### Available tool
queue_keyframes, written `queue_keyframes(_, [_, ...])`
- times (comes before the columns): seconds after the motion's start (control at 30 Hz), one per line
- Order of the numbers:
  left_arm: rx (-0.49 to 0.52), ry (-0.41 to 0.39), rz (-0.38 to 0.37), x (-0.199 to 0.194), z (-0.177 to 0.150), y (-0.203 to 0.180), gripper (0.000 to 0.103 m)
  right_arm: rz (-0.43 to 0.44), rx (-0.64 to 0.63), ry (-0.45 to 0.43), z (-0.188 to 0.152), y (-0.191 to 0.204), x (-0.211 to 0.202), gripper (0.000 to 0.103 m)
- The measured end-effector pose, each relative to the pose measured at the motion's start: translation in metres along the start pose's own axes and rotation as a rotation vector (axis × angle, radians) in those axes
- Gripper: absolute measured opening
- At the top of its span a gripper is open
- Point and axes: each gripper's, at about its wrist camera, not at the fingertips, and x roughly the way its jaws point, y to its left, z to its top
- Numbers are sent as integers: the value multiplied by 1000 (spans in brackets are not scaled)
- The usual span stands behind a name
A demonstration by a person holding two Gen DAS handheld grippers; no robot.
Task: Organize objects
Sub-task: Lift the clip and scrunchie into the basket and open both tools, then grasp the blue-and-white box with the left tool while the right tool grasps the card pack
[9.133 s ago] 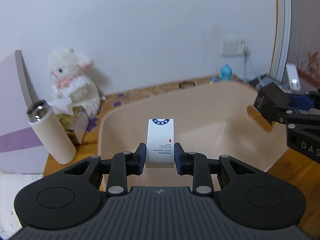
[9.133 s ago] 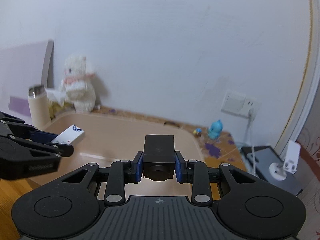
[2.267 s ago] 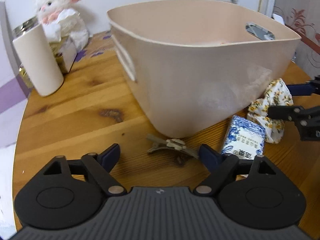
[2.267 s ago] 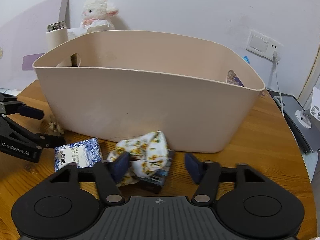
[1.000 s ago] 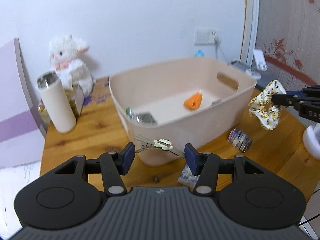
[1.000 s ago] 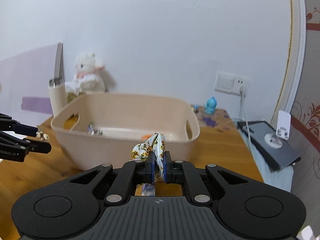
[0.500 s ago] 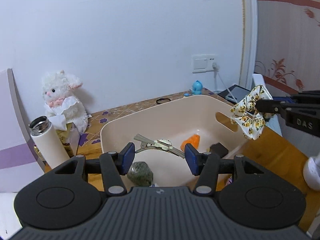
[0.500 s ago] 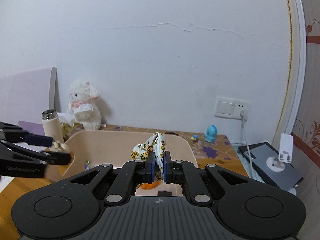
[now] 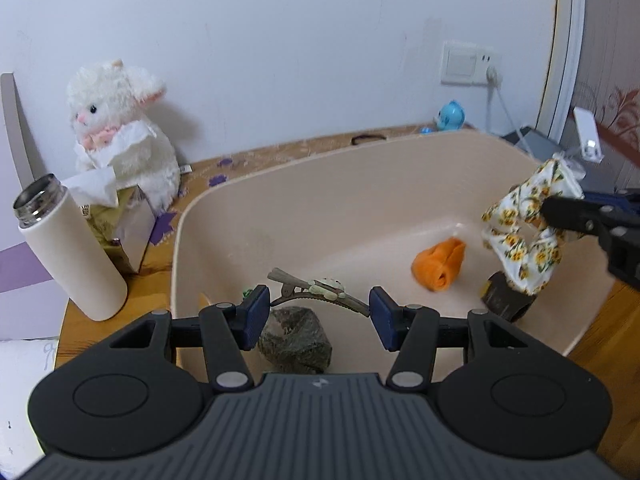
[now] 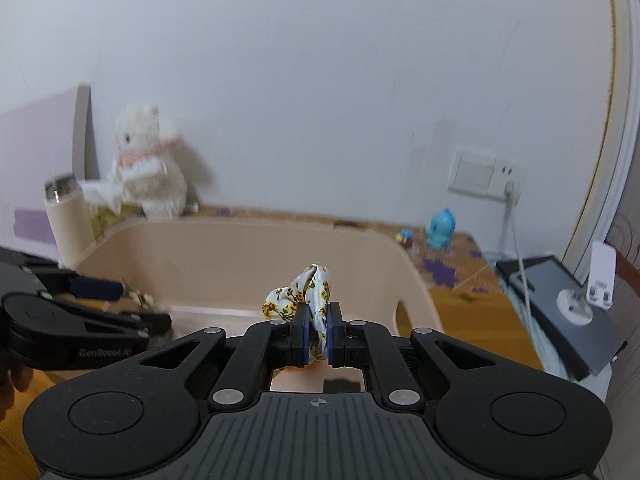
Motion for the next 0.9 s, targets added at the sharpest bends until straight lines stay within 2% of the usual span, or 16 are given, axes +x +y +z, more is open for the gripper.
queue_keyframes(0.13, [39,11,26,5,-3,-5,57,1,-25,66,-9,4,14,9])
queue_keyframes(0.2, [43,16,24,4,-3,-5,57,2,-20,82,-12,3,16,23])
queue_keyframes(0.23, [41,16,17,2,-4,-5,58,2,-14,83,-12,2,15,27])
queue_keyframes(0.3, [36,8,8,-4,-4,-6,71,6,-9,71,-13,1,8,35])
queue_keyframes(0.37, [29,-11,9,-11,-4,-6,77,10,-4,51,-13,-1,-1,50])
queue_keyframes(0.47, [14,-27,11,-22,-3,-6,78,24,18,30,-12,-6,-15,53])
queue_keyframes(0.57, [10,-42,20,-35,-4,-6,83,28,27,11,-15,-10,-31,62])
queue_keyframes(0.9, [2,-86,15,-89,-25,-9,85,11,-10,-33,-32,-12,-84,74])
